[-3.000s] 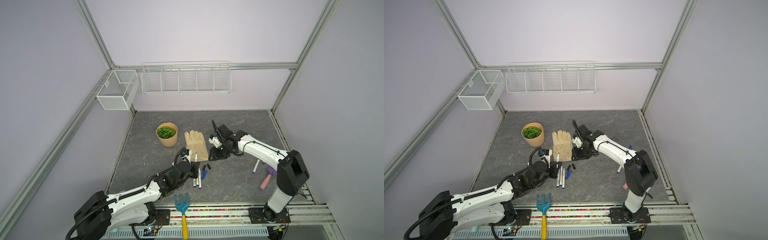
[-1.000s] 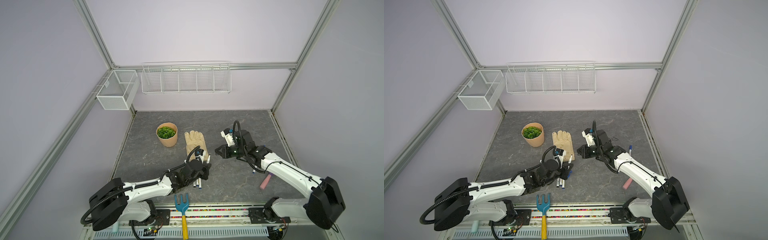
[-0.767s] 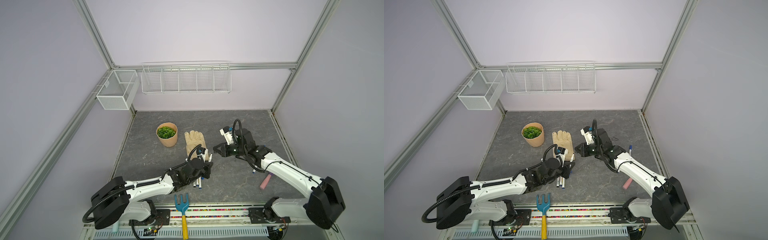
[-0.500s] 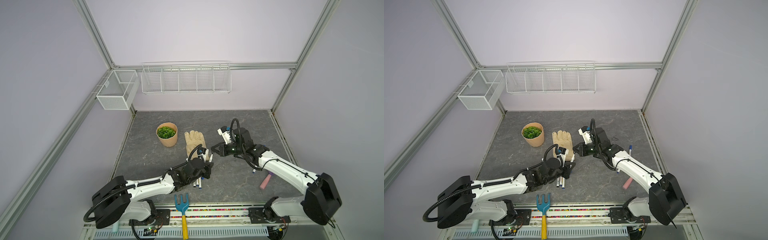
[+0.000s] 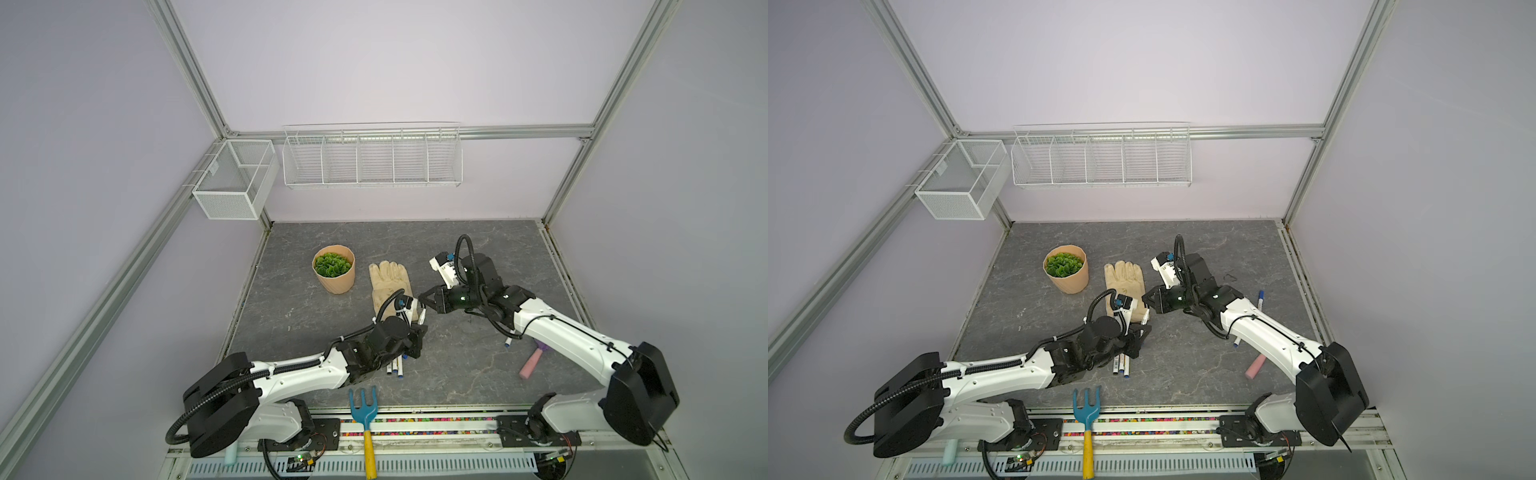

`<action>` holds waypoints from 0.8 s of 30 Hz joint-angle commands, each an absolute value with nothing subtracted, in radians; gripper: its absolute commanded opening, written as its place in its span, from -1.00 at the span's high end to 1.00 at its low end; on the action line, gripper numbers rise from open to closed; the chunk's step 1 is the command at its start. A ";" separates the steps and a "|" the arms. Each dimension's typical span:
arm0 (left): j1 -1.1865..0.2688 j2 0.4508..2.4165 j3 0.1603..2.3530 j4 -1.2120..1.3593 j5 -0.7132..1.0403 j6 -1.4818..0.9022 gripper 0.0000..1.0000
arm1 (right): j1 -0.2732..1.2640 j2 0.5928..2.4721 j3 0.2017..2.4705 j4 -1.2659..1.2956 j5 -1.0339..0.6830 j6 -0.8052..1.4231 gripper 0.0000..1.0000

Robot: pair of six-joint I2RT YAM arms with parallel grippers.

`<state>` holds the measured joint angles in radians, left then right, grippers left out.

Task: Insert the pens into the pen caps
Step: 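Bring the black cap over the marker tip held by the left gripper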

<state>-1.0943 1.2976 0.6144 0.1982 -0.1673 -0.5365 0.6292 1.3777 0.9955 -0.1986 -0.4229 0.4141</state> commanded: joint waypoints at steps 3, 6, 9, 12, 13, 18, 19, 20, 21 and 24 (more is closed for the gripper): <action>-1.095 1.262 0.615 0.234 -0.198 -0.532 1.00 | 0.638 1.355 1.009 -0.247 -0.396 0.381 0.87; -1.095 1.257 0.614 0.231 -0.202 -0.534 1.00 | 0.639 1.363 1.009 -0.254 -0.401 0.377 0.87; -1.095 1.255 0.612 0.240 -0.210 -0.531 1.00 | 0.640 1.357 1.006 -0.256 -0.408 0.372 0.87; -1.094 1.255 0.614 0.266 -0.230 -0.529 1.00 | 0.638 1.347 1.014 -0.274 -0.429 0.360 0.87; -1.091 1.255 0.618 0.278 -0.235 -0.528 1.00 | 0.637 1.344 1.023 -0.290 -0.433 0.356 0.87; -1.045 1.249 0.630 0.405 -0.220 -0.544 1.00 | 0.591 1.334 1.118 -0.445 -0.569 0.366 0.87; -1.037 1.245 0.632 0.433 -0.219 -0.545 1.00 | 0.583 1.338 1.139 -0.491 -0.599 0.370 0.87; -1.030 1.244 0.636 0.451 -0.219 -0.542 1.00 | 0.578 1.343 1.155 -0.524 -0.628 0.370 0.87; -1.023 1.240 0.643 0.461 -0.221 -0.536 1.00 | 0.575 1.351 1.166 -0.557 -0.667 0.371 0.87; -1.008 1.239 0.679 0.452 -0.210 -0.505 1.00 | 0.575 1.368 1.178 -0.621 -0.764 0.371 0.87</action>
